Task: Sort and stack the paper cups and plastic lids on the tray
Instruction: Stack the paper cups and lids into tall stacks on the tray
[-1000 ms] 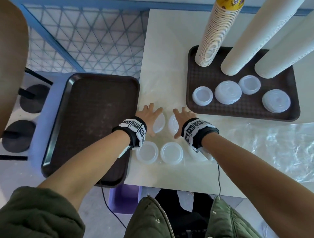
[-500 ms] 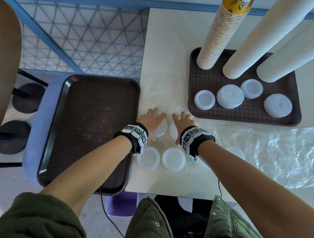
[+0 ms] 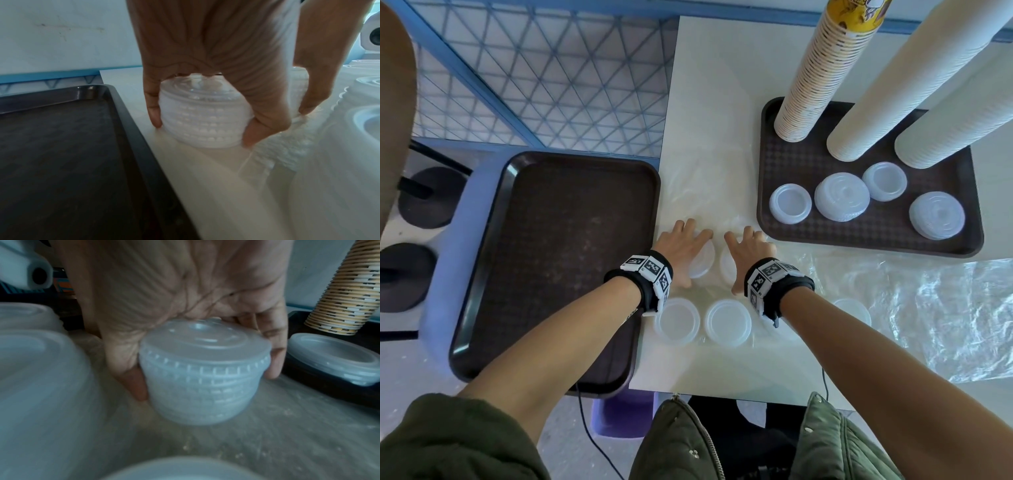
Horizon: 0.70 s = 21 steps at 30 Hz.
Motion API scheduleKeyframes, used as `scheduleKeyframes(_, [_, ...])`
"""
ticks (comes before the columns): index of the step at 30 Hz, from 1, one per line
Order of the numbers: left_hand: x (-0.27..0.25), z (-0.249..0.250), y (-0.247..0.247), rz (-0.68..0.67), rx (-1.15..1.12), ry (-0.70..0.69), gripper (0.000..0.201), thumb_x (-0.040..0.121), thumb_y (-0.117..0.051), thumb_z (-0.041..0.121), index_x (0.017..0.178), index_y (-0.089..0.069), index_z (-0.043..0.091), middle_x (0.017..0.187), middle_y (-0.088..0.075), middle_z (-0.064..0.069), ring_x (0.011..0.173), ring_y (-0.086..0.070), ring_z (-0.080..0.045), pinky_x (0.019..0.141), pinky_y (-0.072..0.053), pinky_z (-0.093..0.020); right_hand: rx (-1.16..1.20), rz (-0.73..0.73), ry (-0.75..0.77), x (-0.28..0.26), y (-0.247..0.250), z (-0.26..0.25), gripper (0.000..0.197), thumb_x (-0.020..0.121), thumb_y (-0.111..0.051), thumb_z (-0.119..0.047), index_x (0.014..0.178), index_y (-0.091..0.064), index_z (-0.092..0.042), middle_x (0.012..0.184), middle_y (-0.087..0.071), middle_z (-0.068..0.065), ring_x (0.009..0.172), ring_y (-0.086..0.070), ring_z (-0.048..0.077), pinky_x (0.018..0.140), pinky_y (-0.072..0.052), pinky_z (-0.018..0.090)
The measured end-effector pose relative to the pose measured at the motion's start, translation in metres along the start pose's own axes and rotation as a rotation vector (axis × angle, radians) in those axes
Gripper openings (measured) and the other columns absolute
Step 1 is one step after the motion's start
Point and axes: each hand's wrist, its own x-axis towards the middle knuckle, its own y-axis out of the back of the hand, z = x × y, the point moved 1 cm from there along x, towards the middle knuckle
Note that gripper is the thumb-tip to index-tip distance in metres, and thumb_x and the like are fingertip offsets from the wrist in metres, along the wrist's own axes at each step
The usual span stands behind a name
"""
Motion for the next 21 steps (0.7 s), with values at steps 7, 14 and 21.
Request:
scheduleKeyframes(7, [-0.001,0.0,0.003,0.001,-0.021,-0.009,0.099,0.055,-0.08,0.032,0.135,-0.023,0.02,0.126,-0.03,-0.011,0.115,-0.037,-0.03,0.079,-0.048,-0.039,0.034,0.014,0.033,0.001,0.001,0.006,0.096,0.058,-0.082,-0.042,0.131,-0.024,-0.018,0.122,-0.038,0.014,0.11,-0.047,0.03,0.08,-0.053,0.037])
scheduleKeyframes(14, [-0.001,-0.001,0.01,-0.015,-0.072,-0.005,0.1,0.056,-0.081,0.041,0.136,-0.024,0.018,0.128,-0.036,-0.012,0.116,-0.04,-0.03,0.092,-0.042,-0.038,0.21,-0.004,0.077,-0.002,0.01,0.022,0.096,0.054,-0.084,-0.042,0.13,-0.029,-0.02,0.122,-0.041,0.013,0.108,-0.047,0.03,0.083,-0.049,0.038])
scheduleKeyframes(21, [-0.001,-0.001,0.019,-0.025,-0.155,0.075,0.088,0.057,-0.076,0.043,0.129,-0.03,0.02,0.123,-0.047,-0.009,0.114,-0.043,-0.029,0.091,-0.035,-0.038,0.344,-0.019,0.106,-0.014,0.027,0.044,0.096,0.055,-0.083,-0.042,0.131,-0.028,-0.023,0.114,-0.043,0.011,0.096,-0.051,0.027,0.078,-0.05,0.039])
